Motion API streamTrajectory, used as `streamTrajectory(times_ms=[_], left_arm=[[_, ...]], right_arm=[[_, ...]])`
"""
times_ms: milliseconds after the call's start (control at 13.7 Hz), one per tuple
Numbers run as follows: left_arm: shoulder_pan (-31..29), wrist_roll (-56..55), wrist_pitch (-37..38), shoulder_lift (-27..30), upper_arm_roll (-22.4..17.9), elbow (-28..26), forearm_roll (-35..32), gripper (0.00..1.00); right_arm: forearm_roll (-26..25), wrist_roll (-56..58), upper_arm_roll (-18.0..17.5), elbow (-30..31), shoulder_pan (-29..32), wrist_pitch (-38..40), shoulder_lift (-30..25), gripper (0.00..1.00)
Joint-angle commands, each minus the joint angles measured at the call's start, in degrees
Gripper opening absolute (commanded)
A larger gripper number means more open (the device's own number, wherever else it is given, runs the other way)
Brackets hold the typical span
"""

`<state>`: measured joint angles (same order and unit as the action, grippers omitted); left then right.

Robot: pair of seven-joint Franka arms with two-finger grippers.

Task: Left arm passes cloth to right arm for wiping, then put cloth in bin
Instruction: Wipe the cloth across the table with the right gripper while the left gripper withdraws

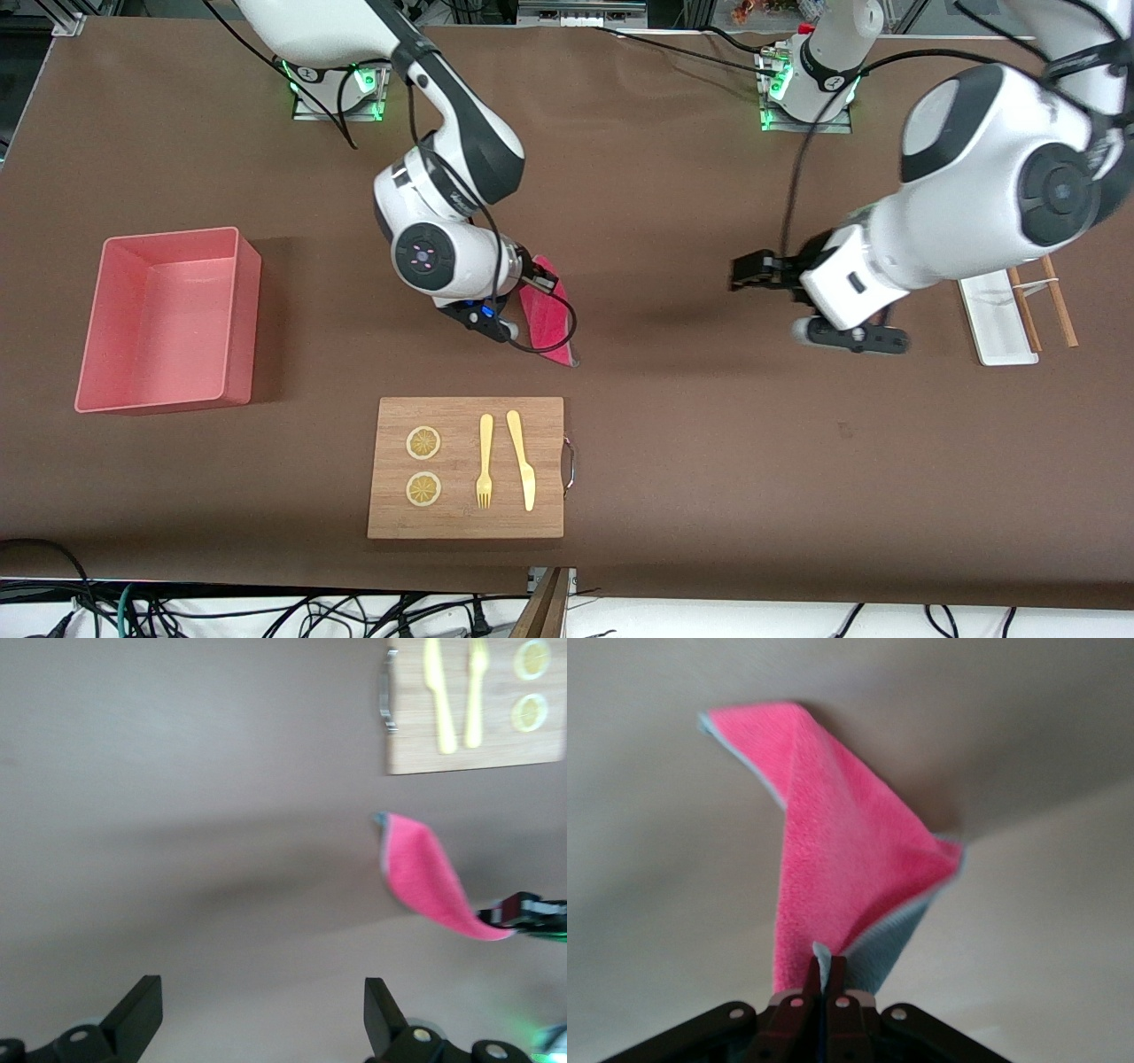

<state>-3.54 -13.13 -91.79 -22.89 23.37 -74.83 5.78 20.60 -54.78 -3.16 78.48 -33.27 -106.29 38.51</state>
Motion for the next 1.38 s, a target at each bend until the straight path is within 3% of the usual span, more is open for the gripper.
streamTrajectory(times_ms=[0,146,291,655,728,1019,1165,1310], left_arm=[[-2.25,8.18,1.61,1.97,0.18,-0.23,-7.77,1.0],[-2.43,11.36,1.61,3.46,0.1,-0.23,-13.84,1.0],[-4.26,11.46,2.22,4.26,-0.25,-0.23,-15.1,1.0],[-12.54,11.29,2.93,5.13,-0.25,-0.75,-6.22,1.0],[-11.76,10.85,2.93,8.19,-1.82,-2.85,-6.31,1.0],[3.95,10.4,-1.27,18.65,-19.12,-15.67,-6.57,1.0],[6.88,10.41,-7.41,24.54,-20.99,-24.27,-6.75,1.0],[6.88,8.84,-7.71,26.23,-20.91,-27.03,-6.75,1.0]], right_arm=[[-4.76,3.6,0.35,0.36,0.74,0.12,2.17,0.0],[-7.23,9.31,1.31,2.37,3.37,-0.05,2.97,0.0],[-9.87,16.24,1.75,3.96,7.4,0.56,2.97,0.0],[-16.55,33.48,1.84,4.14,18.75,6.62,2.27,0.0],[-17.69,36.55,1.84,4.05,20.5,7.84,2.1,0.0],[-20.24,48.24,5.96,3.79,22.98,10.67,-0.19,0.0],[-23.67,51.87,6.41,3.61,22.98,10.67,-0.81,0.0],[-22.98,48.48,5.89,3.61,20.19,10.23,-1.07,0.0]])
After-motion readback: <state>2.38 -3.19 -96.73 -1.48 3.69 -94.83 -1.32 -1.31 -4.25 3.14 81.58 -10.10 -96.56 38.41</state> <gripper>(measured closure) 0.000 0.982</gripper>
